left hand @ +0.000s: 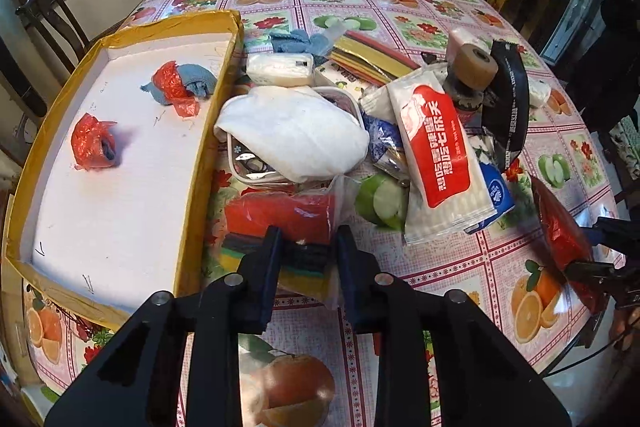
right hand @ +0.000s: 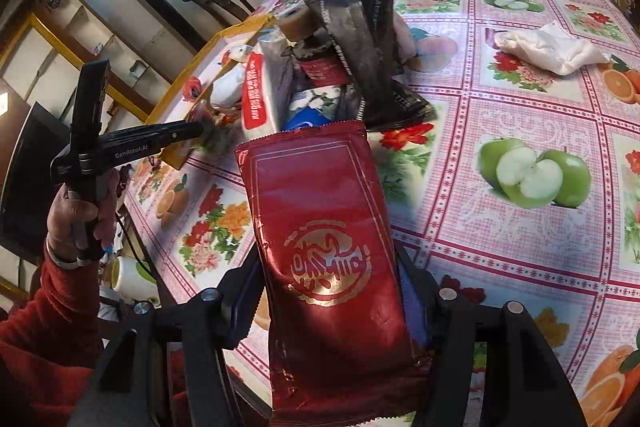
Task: Organize soft objects
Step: 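Grasp the red gold-printed packet with the right gripper while the left grasps the striped sponge pack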
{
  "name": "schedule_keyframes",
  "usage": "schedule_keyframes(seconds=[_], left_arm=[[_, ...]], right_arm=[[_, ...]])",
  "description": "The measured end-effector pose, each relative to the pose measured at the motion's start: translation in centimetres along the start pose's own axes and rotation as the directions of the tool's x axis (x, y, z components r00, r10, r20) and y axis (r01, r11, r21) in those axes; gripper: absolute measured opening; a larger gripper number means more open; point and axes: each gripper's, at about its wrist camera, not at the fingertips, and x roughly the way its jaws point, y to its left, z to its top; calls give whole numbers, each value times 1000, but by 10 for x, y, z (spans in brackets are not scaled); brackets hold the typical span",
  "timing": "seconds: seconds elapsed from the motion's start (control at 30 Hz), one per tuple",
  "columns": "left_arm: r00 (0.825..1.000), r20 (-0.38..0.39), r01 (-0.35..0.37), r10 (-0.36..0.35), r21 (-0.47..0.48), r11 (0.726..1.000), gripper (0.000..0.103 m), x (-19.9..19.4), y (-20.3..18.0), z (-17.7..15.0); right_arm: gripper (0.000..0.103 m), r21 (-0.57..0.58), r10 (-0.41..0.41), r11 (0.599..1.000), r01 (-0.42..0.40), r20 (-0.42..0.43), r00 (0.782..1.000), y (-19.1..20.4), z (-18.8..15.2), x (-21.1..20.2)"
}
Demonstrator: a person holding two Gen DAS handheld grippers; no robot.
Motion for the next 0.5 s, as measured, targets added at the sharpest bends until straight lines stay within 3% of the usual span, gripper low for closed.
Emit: schedule_keyframes(seconds=[0.23, 0.5], left_arm=[[998, 30, 52, -51, -22, 998, 14, -18, 12, 3], [995, 95, 46, -41, -54, 997, 10, -45, 32, 8]], right_arm=[[62, -46, 94, 995, -92, 26, 995, 35, 17, 7], [62, -102, 161, 983, -155, 58, 985, 78, 47, 23]])
